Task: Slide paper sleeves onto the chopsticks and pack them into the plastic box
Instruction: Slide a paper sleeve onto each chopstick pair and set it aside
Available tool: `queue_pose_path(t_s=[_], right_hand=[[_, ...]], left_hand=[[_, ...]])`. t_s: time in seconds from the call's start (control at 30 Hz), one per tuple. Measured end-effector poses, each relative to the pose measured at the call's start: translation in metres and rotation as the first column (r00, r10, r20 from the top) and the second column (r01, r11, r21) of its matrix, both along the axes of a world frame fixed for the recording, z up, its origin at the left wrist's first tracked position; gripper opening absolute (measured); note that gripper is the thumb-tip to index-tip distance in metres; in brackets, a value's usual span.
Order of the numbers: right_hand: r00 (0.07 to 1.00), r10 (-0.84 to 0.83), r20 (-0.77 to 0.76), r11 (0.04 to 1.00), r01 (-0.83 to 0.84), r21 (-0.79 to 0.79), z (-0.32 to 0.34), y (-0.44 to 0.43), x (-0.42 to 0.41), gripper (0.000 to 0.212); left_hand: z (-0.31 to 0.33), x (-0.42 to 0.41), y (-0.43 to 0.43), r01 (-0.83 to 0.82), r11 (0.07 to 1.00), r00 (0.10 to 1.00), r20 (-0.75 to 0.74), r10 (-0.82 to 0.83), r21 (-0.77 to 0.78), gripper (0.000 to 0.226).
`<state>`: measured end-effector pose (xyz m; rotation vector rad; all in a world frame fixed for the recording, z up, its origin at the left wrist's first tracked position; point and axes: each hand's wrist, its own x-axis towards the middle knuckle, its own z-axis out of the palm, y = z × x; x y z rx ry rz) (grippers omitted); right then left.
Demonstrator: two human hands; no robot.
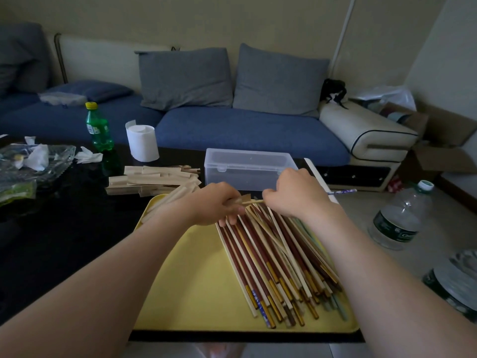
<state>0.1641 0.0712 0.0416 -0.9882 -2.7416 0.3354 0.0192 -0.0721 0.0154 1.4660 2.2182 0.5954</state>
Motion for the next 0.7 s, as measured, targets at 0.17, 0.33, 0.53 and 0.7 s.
queue_pose_path(t_s=[0.17, 0.33, 0.53, 0.7], right_hand=[[0.967, 0.248, -0.055, 0.951, -0.254, -0.174, -0.002, -0.001, -0.001, 0.021], [0.971, 0.219, -0.096, 0.958, -0.232, -0.168, -0.003, 0.006, 0.001, 0.018], [0.967, -0.231, 0.111, 0.972, 0.224, 0.072, -0.009, 0.031, 0.016, 0.017], [0.987, -0.134, 0.086, 0.99, 0.137, -0.03, -0.015, 0.032, 0.013, 0.028]], left_hand=[[-0.001, 0.004, 0.002, 0.058, 0.998, 0.996, -0.065, -0.059, -0.015, 0.018], [-0.002, 0.005, 0.002, 0.011, 0.999, 0.991, -0.132, -0.006, 0.039, 0.019], [-0.004, 0.0, -0.003, -0.063, 0.996, 0.983, -0.17, 0.074, 0.068, 0.021], [0.001, 0.011, -0.002, -0.022, 0.999, 0.984, -0.176, 0.028, 0.033, 0.014]])
